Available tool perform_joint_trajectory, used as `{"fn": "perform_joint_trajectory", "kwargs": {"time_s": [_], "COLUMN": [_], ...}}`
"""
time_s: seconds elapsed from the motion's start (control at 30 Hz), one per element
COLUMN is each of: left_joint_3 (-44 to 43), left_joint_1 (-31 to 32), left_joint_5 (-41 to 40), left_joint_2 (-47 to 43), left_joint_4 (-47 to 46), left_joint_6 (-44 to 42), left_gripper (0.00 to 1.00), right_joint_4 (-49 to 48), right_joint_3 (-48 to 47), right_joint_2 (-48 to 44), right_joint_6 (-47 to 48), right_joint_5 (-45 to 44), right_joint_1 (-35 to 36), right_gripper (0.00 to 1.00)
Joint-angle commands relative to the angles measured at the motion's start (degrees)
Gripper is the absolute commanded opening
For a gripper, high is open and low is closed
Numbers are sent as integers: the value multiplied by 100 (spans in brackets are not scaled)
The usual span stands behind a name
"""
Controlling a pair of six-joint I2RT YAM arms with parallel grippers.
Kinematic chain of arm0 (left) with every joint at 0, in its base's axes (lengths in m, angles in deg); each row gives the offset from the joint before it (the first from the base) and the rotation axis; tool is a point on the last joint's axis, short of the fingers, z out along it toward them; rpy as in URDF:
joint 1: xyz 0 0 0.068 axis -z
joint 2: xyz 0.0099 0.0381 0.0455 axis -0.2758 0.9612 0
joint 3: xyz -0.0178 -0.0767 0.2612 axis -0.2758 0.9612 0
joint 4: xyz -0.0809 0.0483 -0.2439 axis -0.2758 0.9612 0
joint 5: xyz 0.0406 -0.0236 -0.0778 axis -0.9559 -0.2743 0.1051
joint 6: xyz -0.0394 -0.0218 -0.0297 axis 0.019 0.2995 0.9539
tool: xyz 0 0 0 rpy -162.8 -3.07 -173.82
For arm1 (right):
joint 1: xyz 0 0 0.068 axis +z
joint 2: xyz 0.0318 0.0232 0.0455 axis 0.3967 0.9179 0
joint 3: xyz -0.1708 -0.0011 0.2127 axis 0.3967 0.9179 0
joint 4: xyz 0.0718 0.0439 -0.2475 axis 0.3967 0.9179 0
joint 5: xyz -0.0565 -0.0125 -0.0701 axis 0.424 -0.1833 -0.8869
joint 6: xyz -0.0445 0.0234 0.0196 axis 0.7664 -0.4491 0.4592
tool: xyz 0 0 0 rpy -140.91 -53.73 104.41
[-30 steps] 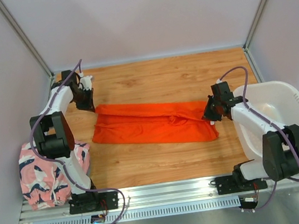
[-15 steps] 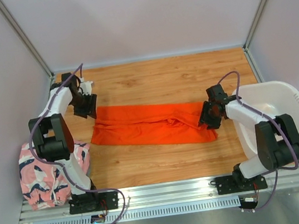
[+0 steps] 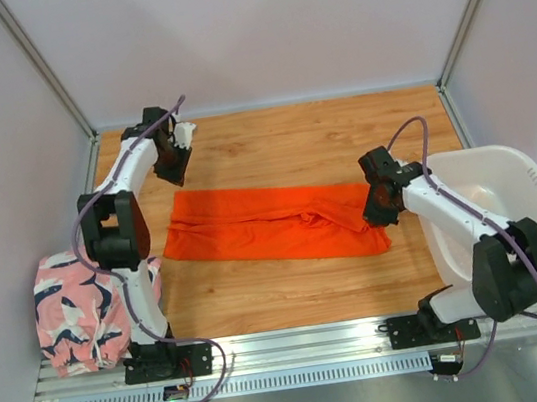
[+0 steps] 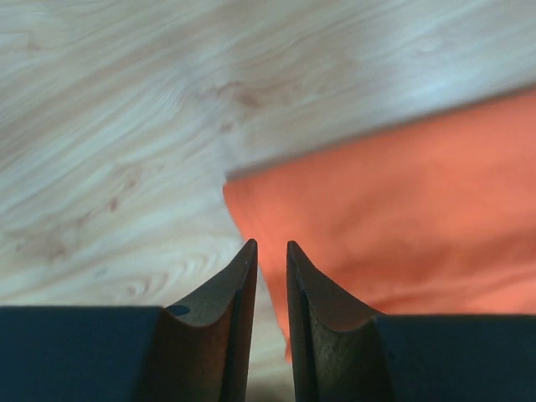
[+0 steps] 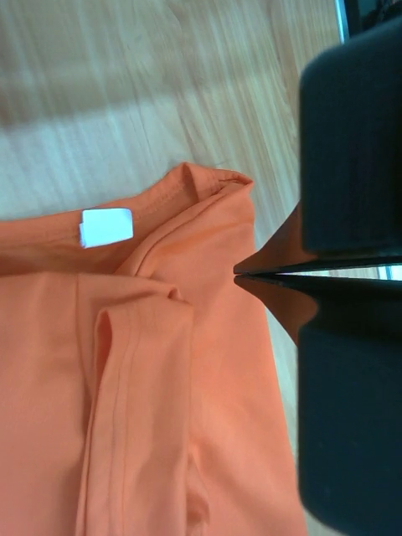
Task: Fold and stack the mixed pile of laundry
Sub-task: Fold the T-shirt.
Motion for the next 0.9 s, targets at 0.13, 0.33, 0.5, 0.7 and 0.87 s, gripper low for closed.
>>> {"fn": "perform_joint_trajectory", "kwargs": {"time_s": [0.13, 0.33, 0.5, 0.7, 0.87], "left_joint_3": [-185, 1071, 2292, 3410, 3929], "left_joint_1": [129, 156, 200, 875, 2042], "left_joint_5": [-552, -552, -403, 712, 1783], "left_joint_2": [765, 353, -270, -922, -1247], "left_joint_4": [-84, -347, -392, 319, 1312], "left_joint_6": [-337, -442, -487, -1013, -1654], "left_gripper": [26, 24, 24, 25, 31], "right_joint_4": [-592, -267, -154, 986, 774], "right_joint_3": [370, -587, -2365, -5830, -8567], "right_joint_2": [1296, 2623, 3870, 6074, 7371], "right_joint_6": [-278, 82, 425, 768, 786], "right_joint_5": [334, -80, -142, -11, 823], "right_joint_1": [42, -273, -705, -776, -802], "right_gripper": [0, 0, 0, 0, 4]}}
